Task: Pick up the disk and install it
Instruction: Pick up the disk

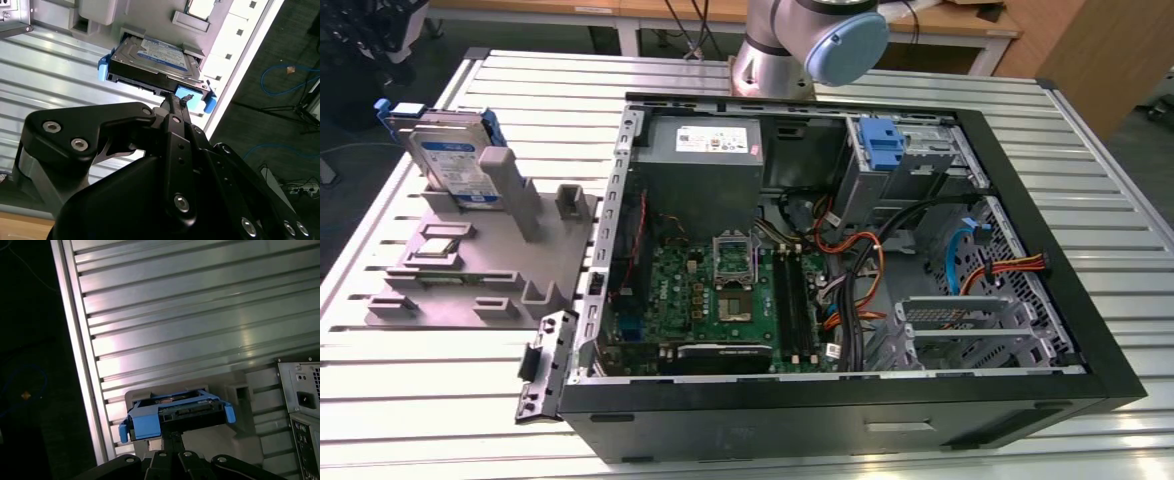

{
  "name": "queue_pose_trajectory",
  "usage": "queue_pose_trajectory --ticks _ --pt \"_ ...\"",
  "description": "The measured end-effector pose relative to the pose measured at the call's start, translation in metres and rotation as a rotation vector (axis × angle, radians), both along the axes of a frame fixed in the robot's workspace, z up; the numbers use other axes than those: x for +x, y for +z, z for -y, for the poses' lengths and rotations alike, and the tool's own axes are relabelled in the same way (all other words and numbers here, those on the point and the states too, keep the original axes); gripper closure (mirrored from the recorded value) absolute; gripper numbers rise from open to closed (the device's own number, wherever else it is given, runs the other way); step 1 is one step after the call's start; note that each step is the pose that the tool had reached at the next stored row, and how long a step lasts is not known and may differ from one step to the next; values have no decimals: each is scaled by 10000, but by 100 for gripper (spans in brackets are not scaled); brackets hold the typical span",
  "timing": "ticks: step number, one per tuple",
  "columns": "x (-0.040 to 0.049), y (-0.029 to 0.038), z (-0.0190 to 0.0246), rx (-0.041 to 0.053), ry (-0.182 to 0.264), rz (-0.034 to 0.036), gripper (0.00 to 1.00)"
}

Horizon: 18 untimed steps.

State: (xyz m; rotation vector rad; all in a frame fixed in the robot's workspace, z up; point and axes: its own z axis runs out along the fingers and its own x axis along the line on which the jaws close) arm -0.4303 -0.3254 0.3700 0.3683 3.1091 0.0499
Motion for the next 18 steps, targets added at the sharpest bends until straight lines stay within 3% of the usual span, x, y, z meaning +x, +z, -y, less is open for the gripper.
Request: queue_pose_trajectory --ticks 11,18 --pt "0 0 0 0 -217 0 90" --pt "0 0 0 0 -952 0 90"
